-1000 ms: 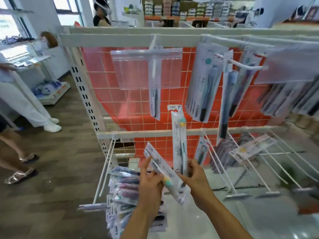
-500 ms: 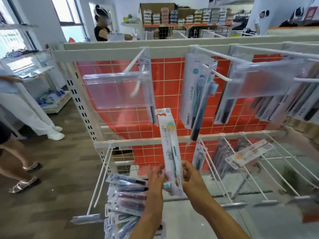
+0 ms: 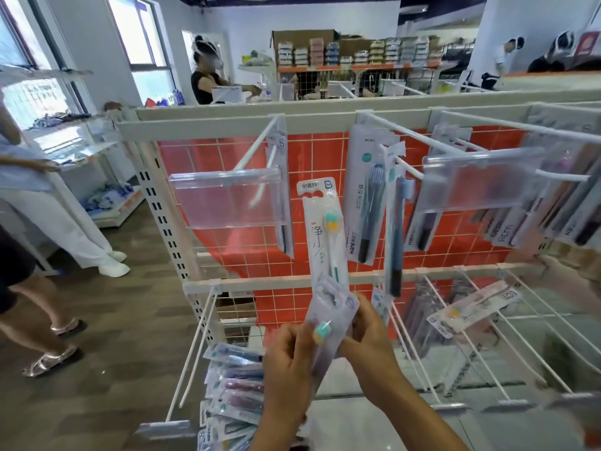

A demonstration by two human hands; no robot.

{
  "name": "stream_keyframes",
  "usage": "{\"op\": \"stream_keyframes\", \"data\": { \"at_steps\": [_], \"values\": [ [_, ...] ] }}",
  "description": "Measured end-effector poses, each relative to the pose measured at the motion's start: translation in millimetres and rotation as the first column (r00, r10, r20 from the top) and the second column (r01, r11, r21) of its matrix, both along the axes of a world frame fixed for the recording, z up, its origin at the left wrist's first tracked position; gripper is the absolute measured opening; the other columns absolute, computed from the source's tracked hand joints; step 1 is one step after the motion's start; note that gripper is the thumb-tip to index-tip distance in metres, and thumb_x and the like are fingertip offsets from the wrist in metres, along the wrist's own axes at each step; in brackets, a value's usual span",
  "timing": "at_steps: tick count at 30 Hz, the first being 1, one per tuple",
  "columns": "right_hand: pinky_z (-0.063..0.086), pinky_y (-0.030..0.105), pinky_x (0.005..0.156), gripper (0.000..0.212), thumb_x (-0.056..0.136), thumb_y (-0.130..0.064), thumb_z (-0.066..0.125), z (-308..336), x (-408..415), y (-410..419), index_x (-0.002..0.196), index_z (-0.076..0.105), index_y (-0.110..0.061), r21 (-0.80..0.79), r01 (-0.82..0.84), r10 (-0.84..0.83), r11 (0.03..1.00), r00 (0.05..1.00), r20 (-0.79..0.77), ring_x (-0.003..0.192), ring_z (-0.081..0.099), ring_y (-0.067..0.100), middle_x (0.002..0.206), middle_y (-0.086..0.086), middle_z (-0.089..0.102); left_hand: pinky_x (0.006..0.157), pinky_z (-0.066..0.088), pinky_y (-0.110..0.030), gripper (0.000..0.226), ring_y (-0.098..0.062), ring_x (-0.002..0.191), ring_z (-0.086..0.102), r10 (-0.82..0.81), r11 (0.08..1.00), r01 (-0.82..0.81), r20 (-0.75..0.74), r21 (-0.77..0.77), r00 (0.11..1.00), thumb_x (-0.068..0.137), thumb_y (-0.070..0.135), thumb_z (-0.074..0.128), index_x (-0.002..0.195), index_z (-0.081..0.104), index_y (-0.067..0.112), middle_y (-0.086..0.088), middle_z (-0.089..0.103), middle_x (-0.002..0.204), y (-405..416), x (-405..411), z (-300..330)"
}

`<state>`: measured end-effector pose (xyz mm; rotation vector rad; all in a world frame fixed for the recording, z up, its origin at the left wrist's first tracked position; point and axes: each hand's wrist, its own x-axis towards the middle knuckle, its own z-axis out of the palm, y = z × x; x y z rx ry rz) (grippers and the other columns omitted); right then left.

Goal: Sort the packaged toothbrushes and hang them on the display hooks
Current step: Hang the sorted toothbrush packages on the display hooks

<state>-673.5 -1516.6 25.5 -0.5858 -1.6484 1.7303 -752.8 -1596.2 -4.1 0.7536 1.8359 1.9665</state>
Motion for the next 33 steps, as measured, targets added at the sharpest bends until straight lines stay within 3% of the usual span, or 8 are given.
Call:
{"op": "stream_keyframes", "data": {
  "at_steps": [2, 4, 10, 14, 18, 26, 31, 33],
  "values": [
    [0.055, 0.022, 0.060, 0.026, 0.079, -0.006, 0.068, 3.5, 0.5, -0.1, 0.095, 0.056, -0.022, -0.013, 0.028, -0.028, 1.000, 0.998, -0.047, 0.076, 0.068, 0.005, 0.079, -0.016, 0.071, 0.050, 0.039, -0.020, 0.052, -0.007, 0.055, 0.047, 0.068, 0.997, -0.061, -0.165, 0.050, 0.984, 0.077, 0.075, 0.047, 0.068, 0.056, 0.024, 0.006, 0.052, 0.057, -1.9, -0.5, 7.5],
    [0.055, 0.021, 0.061, 0.021, 0.083, -0.004, 0.063, 6.0, 1.2, 0.6, 0.096, 0.057, -0.020, -0.017, 0.067, -0.068, 0.998, 0.994, -0.086, 0.075, 0.069, 0.009, 0.079, -0.012, 0.071, 0.050, 0.041, -0.017, 0.053, -0.007, 0.055, 0.052, 0.131, 0.986, -0.100, -0.260, 0.131, 0.957, 0.076, 0.079, 0.044, 0.073, 0.056, 0.028, 0.005, 0.058, 0.066, -3.1, -0.2, 16.5],
    [0.059, 0.030, 0.072, 0.037, 0.067, -0.021, 0.072, 7.3, 3.6, 4.3, 0.100, 0.058, -0.018, 0.043, 0.107, -0.101, 0.993, 0.988, -0.118, 0.087, 0.070, 0.019, 0.089, -0.002, 0.069, 0.056, 0.052, -0.018, 0.022, -0.007, 0.069, 0.064, 0.277, 0.932, -0.183, -0.289, 0.313, 0.917, 0.083, 0.071, 0.044, 0.089, 0.053, 0.052, 0.011, 0.064, 0.084, -13.7, 1.5, 47.9],
    [0.053, 0.018, 0.063, 0.030, 0.076, 0.010, 0.068, 6.1, 1.4, 3.6, 0.086, 0.054, -0.014, 0.069, 0.087, -0.079, 0.994, 0.991, -0.112, 0.068, 0.066, 0.003, 0.069, -0.012, 0.068, 0.057, 0.046, -0.007, 0.006, 0.003, 0.068, 0.062, 0.330, 0.887, -0.198, -0.274, 0.418, 0.903, 0.086, 0.058, 0.051, 0.088, 0.054, 0.054, 0.019, 0.065, 0.081, -19.9, 1.3, 69.8],
    [0.055, 0.023, 0.063, 0.030, 0.077, 0.013, 0.067, 3.5, -2.8, -0.9, 0.090, 0.057, -0.013, 0.084, 0.087, -0.080, 0.993, 0.993, -0.087, 0.064, 0.063, 0.005, 0.064, -0.010, 0.065, 0.053, 0.045, -0.008, 0.007, 0.003, 0.063, 0.060, 0.340, 0.875, -0.219, -0.225, 0.431, 0.913, 0.082, 0.059, 0.053, 0.082, 0.055, 0.052, 0.018, 0.065, 0.075, -22.3, -6.7, 83.1],
    [0.057, 0.033, 0.072, 0.028, 0.079, 0.008, 0.067, 0.3, -10.3, -7.7, 0.091, 0.060, -0.015, 0.047, 0.058, -0.055, 0.997, 0.995, -0.081, 0.075, 0.067, 0.017, 0.077, -0.001, 0.070, 0.052, 0.050, -0.014, 0.007, -0.003, 0.063, 0.065, 0.351, 0.894, -0.253, -0.228, 0.371, 0.908, 0.081, 0.053, 0.047, 0.082, 0.054, 0.056, 0.016, 0.068, 0.076, -19.1, -20.5, 85.4],
    [0.056, 0.039, 0.081, 0.033, 0.080, 0.005, 0.068, -1.8, -14.2, -5.8, 0.103, 0.061, -0.018, 0.018, 0.043, -0.042, 0.999, 0.997, -0.065, 0.092, 0.068, 0.027, 0.095, 0.009, 0.071, 0.055, 0.052, -0.013, 0.018, -0.003, 0.067, 0.067, 0.331, 0.895, -0.240, -0.201, 0.376, 0.922, 0.090, 0.052, 0.049, 0.087, 0.058, 0.036, 0.014, 0.070, 0.079, -16.3, -18.9, 81.2],
    [0.057, 0.036, 0.080, 0.033, 0.080, 0.005, 0.068, -1.5, -15.8, -5.1, 0.103, 0.060, -0.017, 0.027, 0.040, -0.038, 0.999, 0.998, -0.056, 0.092, 0.068, 0.025, 0.096, 0.008, 0.071, 0.059, 0.055, -0.017, 0.014, -0.006, 0.070, 0.068, 0.337, 0.900, -0.251, -0.201, 0.357, 0.920, 0.092, 0.048, 0.051, 0.087, 0.059, 0.038, 0.013, 0.070, 0.081, -14.6, -21.1, 76.8]
  ]
}}
